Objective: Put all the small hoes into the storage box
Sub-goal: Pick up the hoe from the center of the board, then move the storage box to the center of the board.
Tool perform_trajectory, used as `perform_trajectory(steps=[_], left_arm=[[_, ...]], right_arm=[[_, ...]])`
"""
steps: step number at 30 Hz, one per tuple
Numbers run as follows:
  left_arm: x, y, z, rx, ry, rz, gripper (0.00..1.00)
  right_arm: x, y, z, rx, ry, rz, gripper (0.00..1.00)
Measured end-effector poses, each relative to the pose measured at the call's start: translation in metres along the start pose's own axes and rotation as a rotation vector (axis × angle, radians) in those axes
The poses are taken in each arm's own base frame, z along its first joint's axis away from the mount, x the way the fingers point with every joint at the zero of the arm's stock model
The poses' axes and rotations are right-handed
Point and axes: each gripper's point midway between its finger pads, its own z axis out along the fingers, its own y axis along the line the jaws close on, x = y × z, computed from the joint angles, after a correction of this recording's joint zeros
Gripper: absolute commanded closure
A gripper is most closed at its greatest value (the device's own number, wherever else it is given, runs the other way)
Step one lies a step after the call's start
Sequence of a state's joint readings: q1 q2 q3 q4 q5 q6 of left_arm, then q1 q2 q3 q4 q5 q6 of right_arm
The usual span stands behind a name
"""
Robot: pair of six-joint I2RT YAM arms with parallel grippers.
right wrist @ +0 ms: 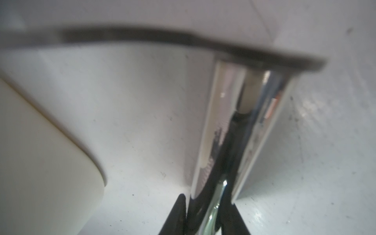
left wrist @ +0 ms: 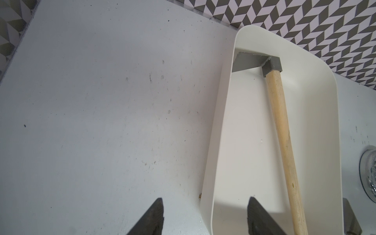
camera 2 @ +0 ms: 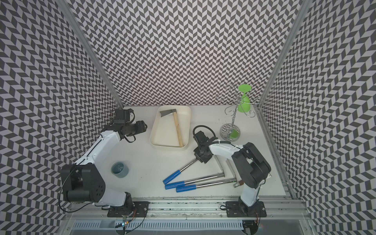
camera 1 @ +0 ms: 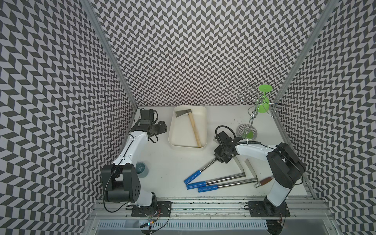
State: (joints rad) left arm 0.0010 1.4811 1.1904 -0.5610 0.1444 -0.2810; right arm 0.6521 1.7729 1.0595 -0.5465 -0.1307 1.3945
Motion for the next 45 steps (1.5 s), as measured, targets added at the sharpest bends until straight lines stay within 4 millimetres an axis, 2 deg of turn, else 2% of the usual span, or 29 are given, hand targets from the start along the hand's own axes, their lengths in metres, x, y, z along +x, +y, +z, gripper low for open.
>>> perform_trajectory(steps=[9,15,18,22,26,32,36,41,45], left_arm=[[-0.002,0.004,0.002,-0.005,0.000,-0.009,0.34],[-0.005,0.004,0.001,-0.005,-0.006,-0.011,0.34],[-0.009,0.003,0.001,-0.003,-0.011,-0.009,0.34],[-0.011,0.003,0.004,0.001,-0.009,-0.010,0.33],[-0.013,0.002,0.010,0.003,-0.003,-0.010,0.33],[-0.012,-0.001,0.021,0.027,0.021,-0.014,0.30],[-0.014,-0.010,0.030,0.087,0.021,-0.013,0.28],[-0.012,-0.021,0.057,0.184,0.049,-0.009,0.27],[-0.013,-0.024,0.086,0.221,0.087,0.010,0.27]], right_arm=[[-0.005,0.003,-0.002,0.019,-0.024,-0.029,0.93],[-0.009,0.005,-0.006,0.023,-0.034,-0.039,0.99],[-0.013,0.014,-0.014,0.005,-0.043,-0.044,1.00],[-0.021,0.033,-0.035,-0.069,-0.062,-0.042,1.00],[-0.028,0.043,-0.059,-0.132,-0.079,-0.027,1.00],[-0.031,0.039,-0.079,-0.154,-0.070,-0.010,1.00],[-0.030,0.035,-0.091,-0.163,-0.067,-0.028,1.00],[-0.036,0.046,-0.117,-0.208,-0.092,-0.075,1.00],[-0.048,0.076,-0.149,-0.295,-0.145,-0.129,1.00]])
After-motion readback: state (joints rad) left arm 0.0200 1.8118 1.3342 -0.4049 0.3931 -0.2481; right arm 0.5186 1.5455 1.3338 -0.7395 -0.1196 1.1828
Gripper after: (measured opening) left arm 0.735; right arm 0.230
